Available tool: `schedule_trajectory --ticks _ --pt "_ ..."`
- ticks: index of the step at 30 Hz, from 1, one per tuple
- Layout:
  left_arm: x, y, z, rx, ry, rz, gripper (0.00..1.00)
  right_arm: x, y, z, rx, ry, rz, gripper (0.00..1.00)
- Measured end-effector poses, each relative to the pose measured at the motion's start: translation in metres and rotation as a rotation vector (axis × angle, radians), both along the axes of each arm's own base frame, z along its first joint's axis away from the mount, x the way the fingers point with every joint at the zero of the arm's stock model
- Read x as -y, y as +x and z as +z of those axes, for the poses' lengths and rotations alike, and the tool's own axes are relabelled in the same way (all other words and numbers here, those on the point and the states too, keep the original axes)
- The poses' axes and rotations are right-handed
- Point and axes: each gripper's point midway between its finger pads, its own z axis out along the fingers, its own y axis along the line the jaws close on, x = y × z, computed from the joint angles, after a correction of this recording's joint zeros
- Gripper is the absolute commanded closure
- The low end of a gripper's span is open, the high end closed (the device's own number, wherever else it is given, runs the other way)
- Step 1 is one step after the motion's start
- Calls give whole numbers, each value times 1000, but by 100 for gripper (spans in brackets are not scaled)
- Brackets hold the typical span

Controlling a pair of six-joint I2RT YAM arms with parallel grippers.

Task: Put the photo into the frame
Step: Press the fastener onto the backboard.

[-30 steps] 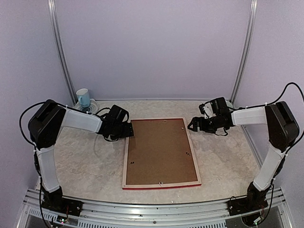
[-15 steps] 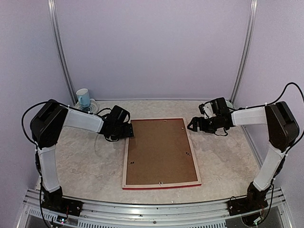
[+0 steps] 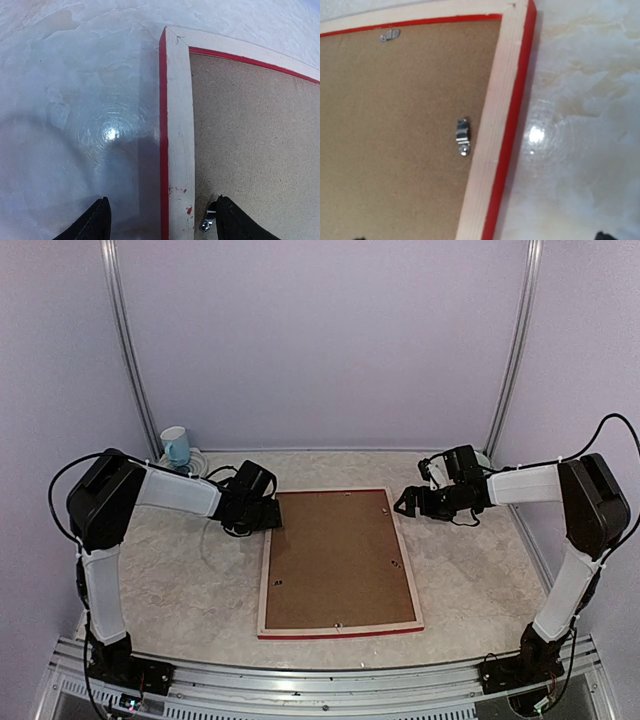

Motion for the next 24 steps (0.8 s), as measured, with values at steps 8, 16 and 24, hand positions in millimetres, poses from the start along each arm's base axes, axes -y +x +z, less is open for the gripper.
schedule_trajectory --ticks 8,16,24 --pt "4 0 -1 -4 19 -9 29 0 0 0 -1 3 1 1" --pt "4 -1 -2 -6 30 -8 28 -1 0 0 -2 4 1 1" --pt "1 -1 0 1 44 3 25 -1 0 0 -2 4 1 1"
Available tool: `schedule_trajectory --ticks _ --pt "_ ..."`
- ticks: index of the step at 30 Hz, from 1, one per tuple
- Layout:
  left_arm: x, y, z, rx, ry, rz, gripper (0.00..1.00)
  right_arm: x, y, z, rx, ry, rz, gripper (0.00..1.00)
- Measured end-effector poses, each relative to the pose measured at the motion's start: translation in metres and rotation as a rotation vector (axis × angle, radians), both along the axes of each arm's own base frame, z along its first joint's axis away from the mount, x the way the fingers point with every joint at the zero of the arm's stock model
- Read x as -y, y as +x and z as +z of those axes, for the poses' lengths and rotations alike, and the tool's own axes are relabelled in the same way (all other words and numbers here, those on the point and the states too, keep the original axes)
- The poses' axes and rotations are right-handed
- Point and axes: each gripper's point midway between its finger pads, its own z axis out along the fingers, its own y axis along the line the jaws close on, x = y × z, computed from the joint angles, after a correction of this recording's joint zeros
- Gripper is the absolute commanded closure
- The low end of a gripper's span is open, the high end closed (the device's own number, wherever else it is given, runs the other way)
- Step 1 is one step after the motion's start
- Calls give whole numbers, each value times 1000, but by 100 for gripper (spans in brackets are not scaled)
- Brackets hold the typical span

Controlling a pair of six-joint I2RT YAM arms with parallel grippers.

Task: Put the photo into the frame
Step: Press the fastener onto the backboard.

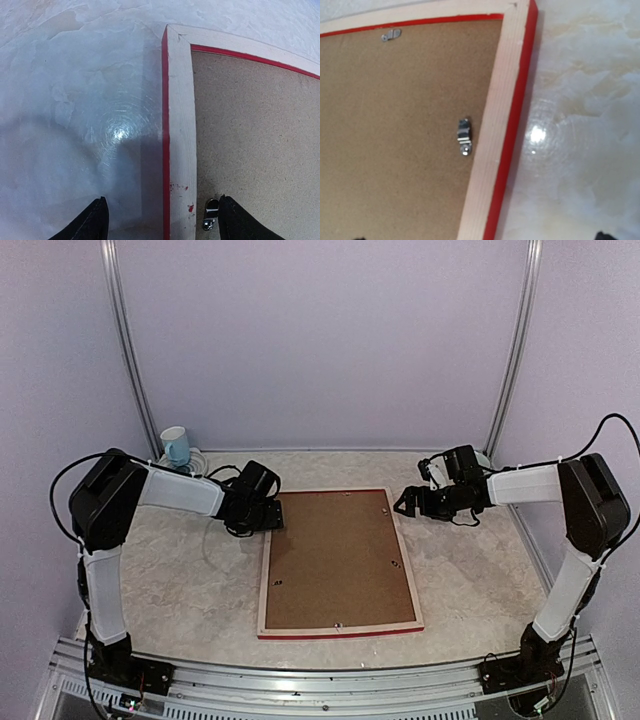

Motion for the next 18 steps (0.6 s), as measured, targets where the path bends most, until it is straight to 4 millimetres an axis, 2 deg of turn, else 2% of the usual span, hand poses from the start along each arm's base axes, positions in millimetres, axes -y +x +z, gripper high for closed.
schedule_trajectory --ticks 18 --pt "-5 1 5 -3 52 -1 25 -1 0 0 -1 3 3 1"
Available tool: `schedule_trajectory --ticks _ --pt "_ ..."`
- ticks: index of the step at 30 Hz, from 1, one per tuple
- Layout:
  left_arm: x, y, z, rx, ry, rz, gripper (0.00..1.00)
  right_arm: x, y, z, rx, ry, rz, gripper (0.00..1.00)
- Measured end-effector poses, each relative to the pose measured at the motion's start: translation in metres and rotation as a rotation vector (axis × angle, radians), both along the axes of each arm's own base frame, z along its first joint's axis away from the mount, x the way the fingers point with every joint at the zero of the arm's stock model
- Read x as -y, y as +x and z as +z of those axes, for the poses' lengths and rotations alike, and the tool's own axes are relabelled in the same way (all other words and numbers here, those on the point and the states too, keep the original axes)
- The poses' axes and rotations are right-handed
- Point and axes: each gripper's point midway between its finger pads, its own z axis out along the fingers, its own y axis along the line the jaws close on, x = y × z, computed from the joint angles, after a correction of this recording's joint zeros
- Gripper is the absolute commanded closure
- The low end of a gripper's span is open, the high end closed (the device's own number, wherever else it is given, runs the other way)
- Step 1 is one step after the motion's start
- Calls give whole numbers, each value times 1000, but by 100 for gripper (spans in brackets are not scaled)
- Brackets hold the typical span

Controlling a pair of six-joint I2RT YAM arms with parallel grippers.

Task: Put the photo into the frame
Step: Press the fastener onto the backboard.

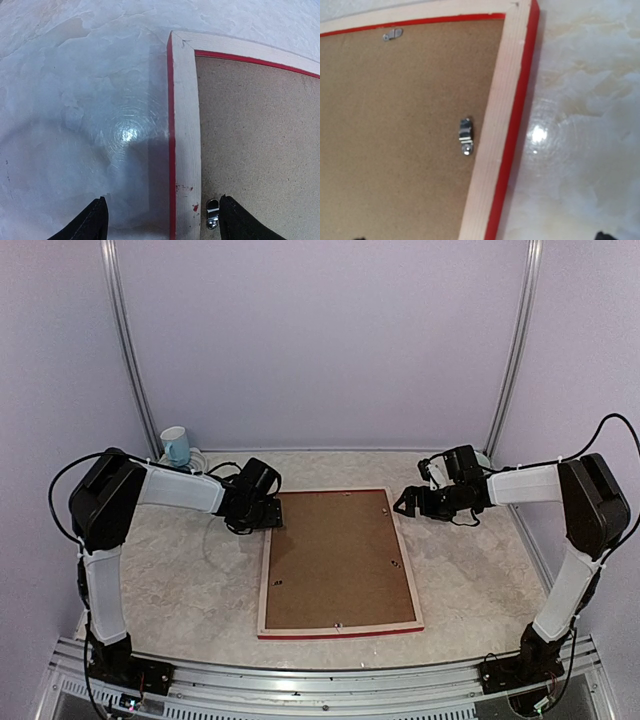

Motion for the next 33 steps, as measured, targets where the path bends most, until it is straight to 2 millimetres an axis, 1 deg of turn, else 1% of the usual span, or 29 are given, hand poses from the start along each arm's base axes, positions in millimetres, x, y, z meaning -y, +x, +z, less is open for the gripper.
schedule_trajectory --ticks 33 --pt "0 -5 3 7 31 8 26 -2 -1 1 -2 10 10 1"
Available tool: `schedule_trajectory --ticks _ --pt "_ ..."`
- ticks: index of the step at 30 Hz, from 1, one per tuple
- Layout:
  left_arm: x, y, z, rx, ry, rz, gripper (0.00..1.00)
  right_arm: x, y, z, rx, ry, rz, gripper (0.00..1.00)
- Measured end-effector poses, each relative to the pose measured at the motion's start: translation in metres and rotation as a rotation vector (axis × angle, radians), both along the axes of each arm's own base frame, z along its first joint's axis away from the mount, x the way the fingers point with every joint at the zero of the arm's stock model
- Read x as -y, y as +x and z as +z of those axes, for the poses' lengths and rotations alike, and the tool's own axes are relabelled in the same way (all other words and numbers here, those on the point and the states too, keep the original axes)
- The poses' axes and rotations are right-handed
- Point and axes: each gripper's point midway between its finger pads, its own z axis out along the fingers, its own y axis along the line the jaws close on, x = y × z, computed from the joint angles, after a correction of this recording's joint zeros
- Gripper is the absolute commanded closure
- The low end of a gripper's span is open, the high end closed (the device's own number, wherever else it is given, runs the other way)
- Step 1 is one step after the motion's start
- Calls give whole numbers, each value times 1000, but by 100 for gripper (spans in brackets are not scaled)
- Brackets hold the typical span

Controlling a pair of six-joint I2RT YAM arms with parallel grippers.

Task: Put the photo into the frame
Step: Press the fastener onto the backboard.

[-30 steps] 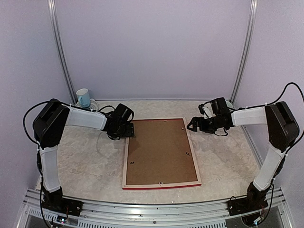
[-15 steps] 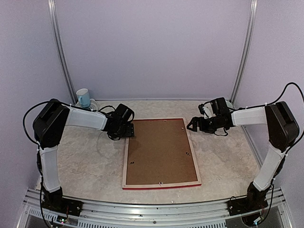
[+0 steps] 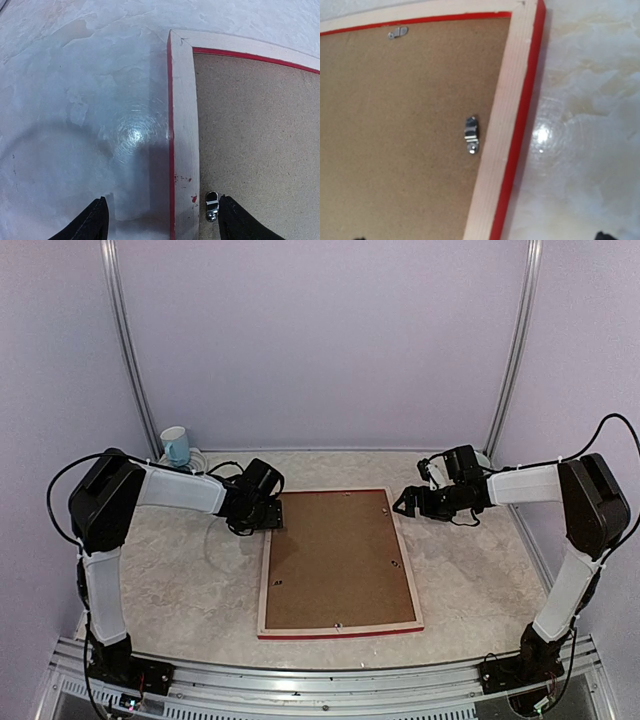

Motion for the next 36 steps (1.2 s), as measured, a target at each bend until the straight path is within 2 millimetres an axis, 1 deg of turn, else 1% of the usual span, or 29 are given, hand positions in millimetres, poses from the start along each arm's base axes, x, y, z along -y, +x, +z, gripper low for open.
schedule_trajectory --ticks 8,14,17,21,24,27,36 --pt "-2 -2 -1 -13 11 0 26 -1 0 0 0 3 3 1" --pt "4 6 10 7 -3 -1 29 -1 0 1 1 4 3 1" --pt "6 9 11 11 -6 -1 29 -1 0 1 2 4 3 1" --pt "7 10 8 3 2 0 29 -1 0 1 3 5 4 1" --pt "3 8 5 -4 27 7 28 -1 0 1 2 7 5 1" --pt "0 7 5 -3 54 14 28 -1 0 1 3 7 5 1" --pt "0 3 4 -4 84 14 28 -1 0 1 2 8 5 1"
